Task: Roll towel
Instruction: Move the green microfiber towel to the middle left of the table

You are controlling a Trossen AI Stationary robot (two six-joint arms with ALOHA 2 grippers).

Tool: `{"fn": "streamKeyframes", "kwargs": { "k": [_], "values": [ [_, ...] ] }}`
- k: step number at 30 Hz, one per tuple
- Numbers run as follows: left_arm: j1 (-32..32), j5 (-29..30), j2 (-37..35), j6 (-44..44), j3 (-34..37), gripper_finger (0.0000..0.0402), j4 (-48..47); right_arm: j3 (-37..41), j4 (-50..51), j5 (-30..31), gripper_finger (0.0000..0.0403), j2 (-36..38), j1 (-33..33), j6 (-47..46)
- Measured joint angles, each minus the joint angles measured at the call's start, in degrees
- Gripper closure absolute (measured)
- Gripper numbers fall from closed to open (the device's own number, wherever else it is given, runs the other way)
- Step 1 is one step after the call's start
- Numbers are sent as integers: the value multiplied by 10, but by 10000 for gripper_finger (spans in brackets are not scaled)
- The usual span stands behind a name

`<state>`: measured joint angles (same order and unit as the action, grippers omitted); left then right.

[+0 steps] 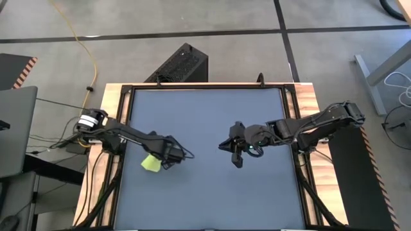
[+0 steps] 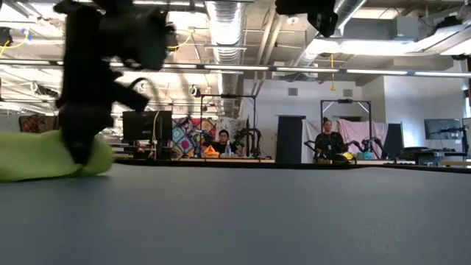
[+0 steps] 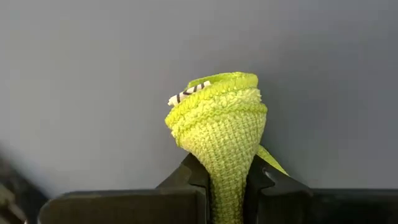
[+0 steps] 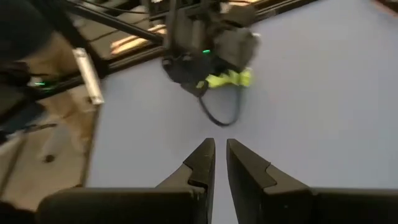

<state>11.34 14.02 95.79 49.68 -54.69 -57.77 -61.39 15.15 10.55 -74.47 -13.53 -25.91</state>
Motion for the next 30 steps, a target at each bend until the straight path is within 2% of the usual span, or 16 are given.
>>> {"fn": "streamKeyframes", "kwargs": {
  "k": [4,9,13,19,21,24,30],
  "values": [
    [-27,-2,-1,-48,-53,383,5,-2,-39,-68,334,-42,-10,34],
    [-72,-10,-41,-70,-63,384,64,13,-62,-78,334,-135,-35,37],
    [-99,-33,-80,-58,-23,385,138,51,-237,-80,334,-222,-39,-6],
    [-107,-86,-126,10,70,385,291,57,-514,-150,341,-332,-13,-12],
    [-107,-101,-138,35,97,385,363,57,-558,-146,347,-360,-5,-11],
    [-109,-119,-147,62,129,385,440,57,-593,-104,355,-395,7,-24],
    [-122,-133,-147,101,167,386,481,-7,-622,-92,359,-452,16,-1]
  ]
}}
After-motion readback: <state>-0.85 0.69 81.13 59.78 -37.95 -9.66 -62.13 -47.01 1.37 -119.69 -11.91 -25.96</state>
